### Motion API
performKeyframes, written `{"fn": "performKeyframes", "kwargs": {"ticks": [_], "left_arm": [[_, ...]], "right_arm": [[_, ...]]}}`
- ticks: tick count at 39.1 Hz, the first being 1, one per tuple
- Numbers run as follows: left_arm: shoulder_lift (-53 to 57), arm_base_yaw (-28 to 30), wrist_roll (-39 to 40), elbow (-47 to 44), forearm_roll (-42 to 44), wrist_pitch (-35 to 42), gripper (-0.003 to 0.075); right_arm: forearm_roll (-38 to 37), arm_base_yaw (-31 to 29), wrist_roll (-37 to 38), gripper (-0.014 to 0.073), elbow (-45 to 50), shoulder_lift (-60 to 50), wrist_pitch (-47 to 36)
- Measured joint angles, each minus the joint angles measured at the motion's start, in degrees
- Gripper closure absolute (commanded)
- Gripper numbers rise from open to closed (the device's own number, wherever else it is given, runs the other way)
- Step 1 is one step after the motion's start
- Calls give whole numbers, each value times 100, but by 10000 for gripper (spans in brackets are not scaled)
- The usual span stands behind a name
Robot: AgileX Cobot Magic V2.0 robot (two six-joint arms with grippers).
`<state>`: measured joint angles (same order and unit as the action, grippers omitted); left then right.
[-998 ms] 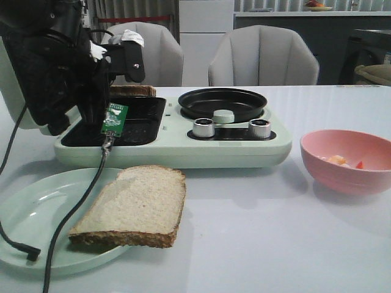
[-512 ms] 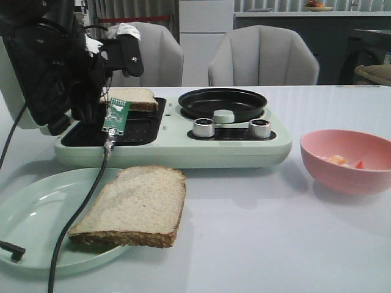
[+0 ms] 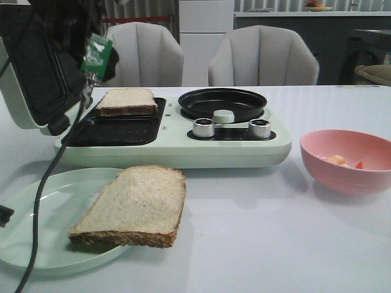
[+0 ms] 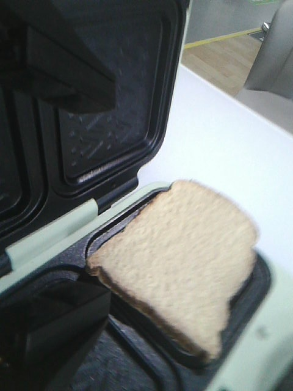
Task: Make breakfast with bread and shrimp
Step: 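Open the left gripper and withdraw it from the sandwich maker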
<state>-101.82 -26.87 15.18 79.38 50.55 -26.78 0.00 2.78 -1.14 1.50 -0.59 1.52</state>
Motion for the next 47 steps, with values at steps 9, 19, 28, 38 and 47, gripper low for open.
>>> {"fn": "performKeyframes", "kwargs": {"ticks": [9, 19, 28, 38, 47], "left_arm": [[1197, -8, -1128, 0, -2108, -386, 118], [2298, 363, -2158, -10, -4170, -1256, 118], [3309, 763, -2181, -514, -4794, -1509, 118], [4741, 866, -2181, -2015, -5639, -963, 118], [6296, 866, -2181, -3319, -5879, -709, 118]], "right_arm": [[0, 0, 0, 441, 0, 0, 0], [0, 0, 0, 441, 0, 0, 0], [0, 0, 0, 441, 0, 0, 0], [0, 0, 0, 441, 0, 0, 0], [0, 0, 0, 441, 0, 0, 0]]}}
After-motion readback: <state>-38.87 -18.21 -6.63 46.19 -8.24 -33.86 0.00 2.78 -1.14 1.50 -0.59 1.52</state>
